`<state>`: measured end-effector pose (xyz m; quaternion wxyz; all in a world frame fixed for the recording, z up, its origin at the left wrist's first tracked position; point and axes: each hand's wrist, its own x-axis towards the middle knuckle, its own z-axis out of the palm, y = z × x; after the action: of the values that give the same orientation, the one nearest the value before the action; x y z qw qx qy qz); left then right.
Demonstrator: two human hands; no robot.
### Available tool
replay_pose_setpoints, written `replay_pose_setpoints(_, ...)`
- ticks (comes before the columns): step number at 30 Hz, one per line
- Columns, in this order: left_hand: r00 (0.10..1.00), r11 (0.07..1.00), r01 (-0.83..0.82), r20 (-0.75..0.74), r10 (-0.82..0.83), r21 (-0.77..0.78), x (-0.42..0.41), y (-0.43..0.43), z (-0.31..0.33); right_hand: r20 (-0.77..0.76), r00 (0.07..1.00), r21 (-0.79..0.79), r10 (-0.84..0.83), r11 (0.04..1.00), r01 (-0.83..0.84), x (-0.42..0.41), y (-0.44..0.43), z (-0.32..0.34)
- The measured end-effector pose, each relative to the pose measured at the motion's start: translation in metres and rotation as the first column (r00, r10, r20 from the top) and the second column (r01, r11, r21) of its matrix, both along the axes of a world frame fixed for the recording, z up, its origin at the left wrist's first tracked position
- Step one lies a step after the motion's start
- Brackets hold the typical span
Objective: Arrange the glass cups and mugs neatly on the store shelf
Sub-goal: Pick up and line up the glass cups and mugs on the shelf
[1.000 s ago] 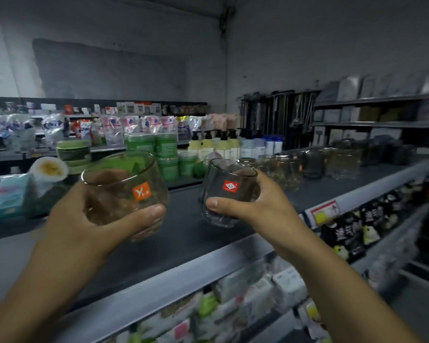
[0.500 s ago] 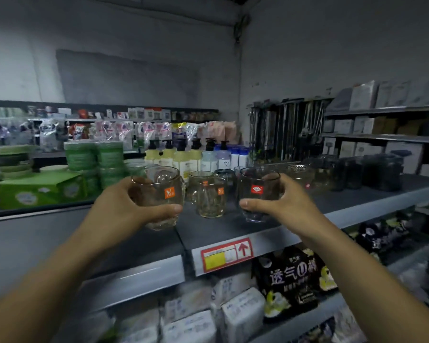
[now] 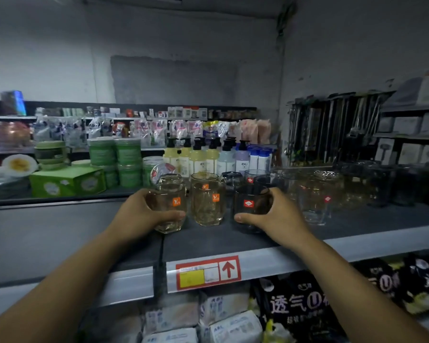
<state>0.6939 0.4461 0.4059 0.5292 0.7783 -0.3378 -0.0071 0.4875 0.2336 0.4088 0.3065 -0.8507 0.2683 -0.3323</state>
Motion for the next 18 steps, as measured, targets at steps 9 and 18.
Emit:
replay_pose_setpoints(9, 1.0, 0.999, -0.018, -0.004, 0.018, 0.046, 0.0, 0.009, -0.008, -0.011, 0.999, -0.104, 0.03, 0.994, -0.031, -0.006, -0.016, -0.018)
replay_pose_setpoints(18, 0.997, 0.997, -0.071, -0.01, 0.071, 0.011, 0.007, 0.01, -0.012, 0.04, 0.999, -0.12, -0.035, 0.992, 0.04, 0.012, -0.021, -0.019)
